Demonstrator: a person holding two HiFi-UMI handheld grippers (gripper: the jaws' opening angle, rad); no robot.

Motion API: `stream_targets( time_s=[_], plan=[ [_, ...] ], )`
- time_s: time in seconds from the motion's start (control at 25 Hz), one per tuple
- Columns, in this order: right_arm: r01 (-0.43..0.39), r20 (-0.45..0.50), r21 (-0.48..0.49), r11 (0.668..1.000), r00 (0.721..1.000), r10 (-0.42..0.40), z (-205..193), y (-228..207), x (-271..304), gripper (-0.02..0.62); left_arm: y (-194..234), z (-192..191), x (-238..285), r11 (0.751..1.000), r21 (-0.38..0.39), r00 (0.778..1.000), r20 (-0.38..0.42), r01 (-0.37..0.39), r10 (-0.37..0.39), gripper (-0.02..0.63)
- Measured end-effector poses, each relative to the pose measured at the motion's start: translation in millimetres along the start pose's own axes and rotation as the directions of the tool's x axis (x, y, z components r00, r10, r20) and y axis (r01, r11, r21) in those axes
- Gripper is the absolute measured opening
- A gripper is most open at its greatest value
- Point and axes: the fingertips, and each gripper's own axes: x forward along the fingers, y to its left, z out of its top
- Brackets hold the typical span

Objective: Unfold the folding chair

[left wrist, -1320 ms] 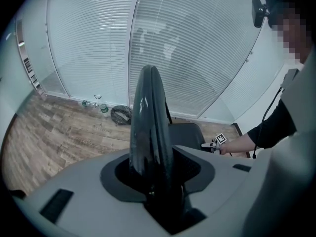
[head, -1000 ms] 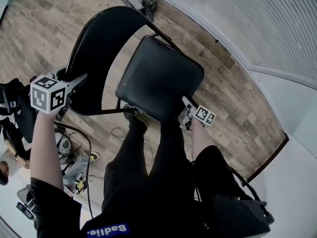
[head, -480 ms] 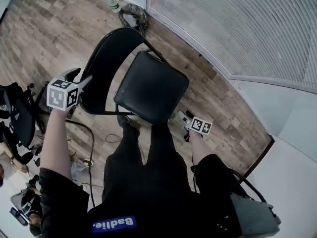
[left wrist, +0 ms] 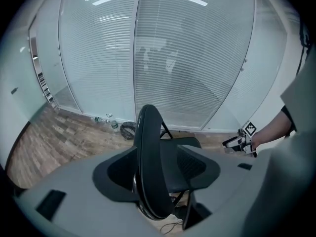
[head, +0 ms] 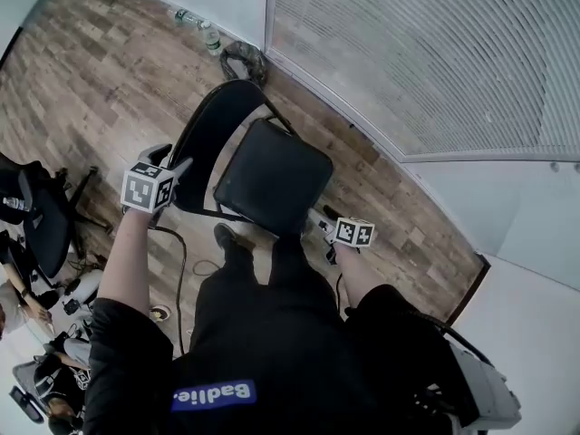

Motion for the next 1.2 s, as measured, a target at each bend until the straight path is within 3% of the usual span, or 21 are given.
stream_targets(
  time_s=[0.24, 0.48, 0.76, 0.92, 1.2],
  plan=[
    [-0.069, 0.006, -0.123, 0.990, 0.998, 0.070, 22, 63, -24, 0.316, -47, -6, -40, 0.999, -0.026, 0.994, 0.098, 0.043, -0.041, 0.232],
    [-0.163, 0.034, -0.273, 0.948, 0.983, 0.179, 52, 150, -40, 0.304, -103, -2, -80, 0.994, -0.020, 0.971, 0.215, 0.112, -0.105, 0.232],
    [-0.275, 0.023, -0.428, 0.861, 0.949, 0.315, 67, 250, -53, 0.262, -160, 27, -115, 0.982, 0.066, 0.923, 0.336, 0.175, -0.187, 0.231],
    [-0.314, 0.033, -0.508, 0.802, 0.923, 0.382, 78, 297, -69, 0.231, -179, 46, -141, 0.978, 0.068, 0.891, 0.404, 0.197, -0.208, 0.230],
    [-0.336, 0.083, -0.605, 0.722, 0.875, 0.476, 103, 360, -102, 0.170, -191, 65, -177, 0.981, 0.106, 0.846, 0.495, 0.165, -0.196, 0.180]
  ],
)
